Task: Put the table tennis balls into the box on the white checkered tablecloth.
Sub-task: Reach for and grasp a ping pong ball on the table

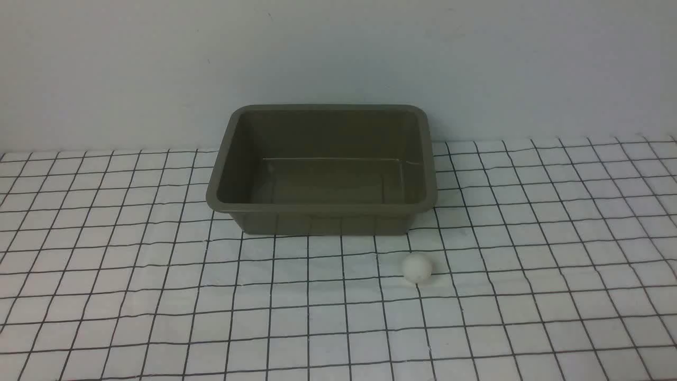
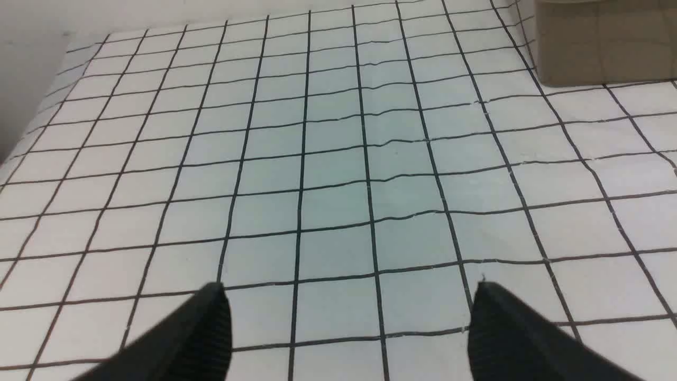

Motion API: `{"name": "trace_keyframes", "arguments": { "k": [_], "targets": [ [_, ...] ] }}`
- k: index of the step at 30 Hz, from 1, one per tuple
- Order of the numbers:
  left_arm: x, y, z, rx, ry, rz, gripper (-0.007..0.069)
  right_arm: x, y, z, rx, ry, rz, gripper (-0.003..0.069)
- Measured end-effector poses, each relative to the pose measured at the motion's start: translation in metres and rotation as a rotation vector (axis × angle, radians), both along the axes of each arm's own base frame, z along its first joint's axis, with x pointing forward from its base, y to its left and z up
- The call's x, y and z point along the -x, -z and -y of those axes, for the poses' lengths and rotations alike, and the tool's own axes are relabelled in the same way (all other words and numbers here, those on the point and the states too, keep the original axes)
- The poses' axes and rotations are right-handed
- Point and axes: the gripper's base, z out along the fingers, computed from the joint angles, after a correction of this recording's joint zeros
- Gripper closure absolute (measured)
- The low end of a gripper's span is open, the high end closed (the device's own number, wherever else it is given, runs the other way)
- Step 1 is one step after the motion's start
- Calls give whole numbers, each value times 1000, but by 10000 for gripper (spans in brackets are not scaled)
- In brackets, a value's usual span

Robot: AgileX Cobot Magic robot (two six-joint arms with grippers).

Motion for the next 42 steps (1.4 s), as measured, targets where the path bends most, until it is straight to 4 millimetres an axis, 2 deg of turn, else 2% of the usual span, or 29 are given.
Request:
{"name": "trace_keyframes", "arguments": {
  "k": [33, 36, 40, 42],
  "targets": [
    [0, 0, 0, 0, 0, 0, 83, 0, 0, 0, -3, 0, 1, 177],
    [0, 0, 0, 0, 0, 0, 83, 0, -1, -1, -71, 2, 10, 177],
    [0, 0, 0, 0, 0, 0, 83, -1, -3, -6, -382, 11, 47, 177],
    [0, 0, 0, 0, 0, 0, 83, -2, -5, -7, -454, 12, 64, 177]
  ]
}}
